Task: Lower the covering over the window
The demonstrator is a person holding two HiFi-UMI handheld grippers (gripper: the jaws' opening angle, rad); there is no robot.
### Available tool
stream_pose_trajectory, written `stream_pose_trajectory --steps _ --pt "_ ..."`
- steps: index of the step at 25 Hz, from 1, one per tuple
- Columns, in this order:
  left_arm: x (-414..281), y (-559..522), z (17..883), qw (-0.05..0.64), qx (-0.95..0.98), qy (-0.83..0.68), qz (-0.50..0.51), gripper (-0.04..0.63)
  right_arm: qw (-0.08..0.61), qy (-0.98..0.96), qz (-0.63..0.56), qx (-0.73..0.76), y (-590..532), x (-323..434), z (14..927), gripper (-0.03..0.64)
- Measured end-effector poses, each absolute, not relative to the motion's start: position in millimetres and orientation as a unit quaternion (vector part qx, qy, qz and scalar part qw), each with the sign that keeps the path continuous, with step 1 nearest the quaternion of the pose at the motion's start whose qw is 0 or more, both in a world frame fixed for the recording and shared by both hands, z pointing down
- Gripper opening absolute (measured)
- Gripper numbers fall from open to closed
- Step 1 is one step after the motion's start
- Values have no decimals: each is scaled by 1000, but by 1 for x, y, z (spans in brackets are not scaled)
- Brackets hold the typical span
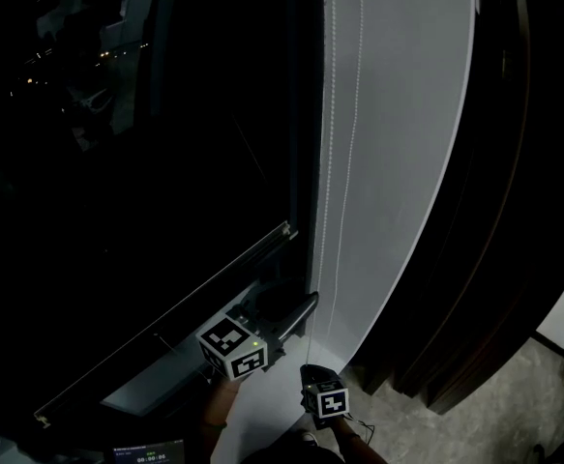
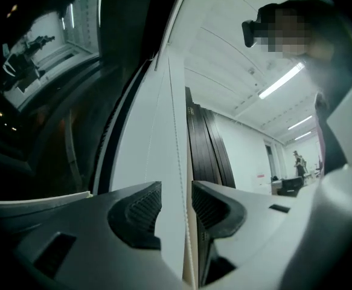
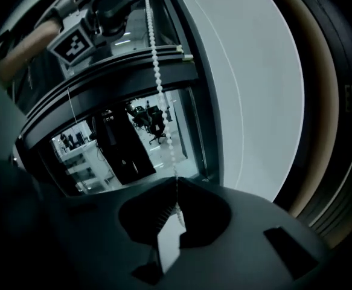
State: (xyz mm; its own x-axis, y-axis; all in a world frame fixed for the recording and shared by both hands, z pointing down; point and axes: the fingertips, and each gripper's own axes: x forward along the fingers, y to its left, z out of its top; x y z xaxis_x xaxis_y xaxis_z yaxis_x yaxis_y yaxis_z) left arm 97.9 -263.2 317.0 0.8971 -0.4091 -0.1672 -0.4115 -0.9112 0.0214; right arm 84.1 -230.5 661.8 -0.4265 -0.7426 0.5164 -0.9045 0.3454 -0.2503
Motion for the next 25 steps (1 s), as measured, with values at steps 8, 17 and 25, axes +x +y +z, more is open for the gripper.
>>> stream_pose_trajectory --steps 8,17,25 --pt "128 -246 319 25 -986 154 62 51 157 -802 261 513 -219 88 668 15" --pt "104 -267 329 13 -971 214 110 5 158 -829 236 482 -201 79 654 17" --pt "86 -288 441 -55 -967 247 -2 5 58 -877 222 422 -212 93 553 91"
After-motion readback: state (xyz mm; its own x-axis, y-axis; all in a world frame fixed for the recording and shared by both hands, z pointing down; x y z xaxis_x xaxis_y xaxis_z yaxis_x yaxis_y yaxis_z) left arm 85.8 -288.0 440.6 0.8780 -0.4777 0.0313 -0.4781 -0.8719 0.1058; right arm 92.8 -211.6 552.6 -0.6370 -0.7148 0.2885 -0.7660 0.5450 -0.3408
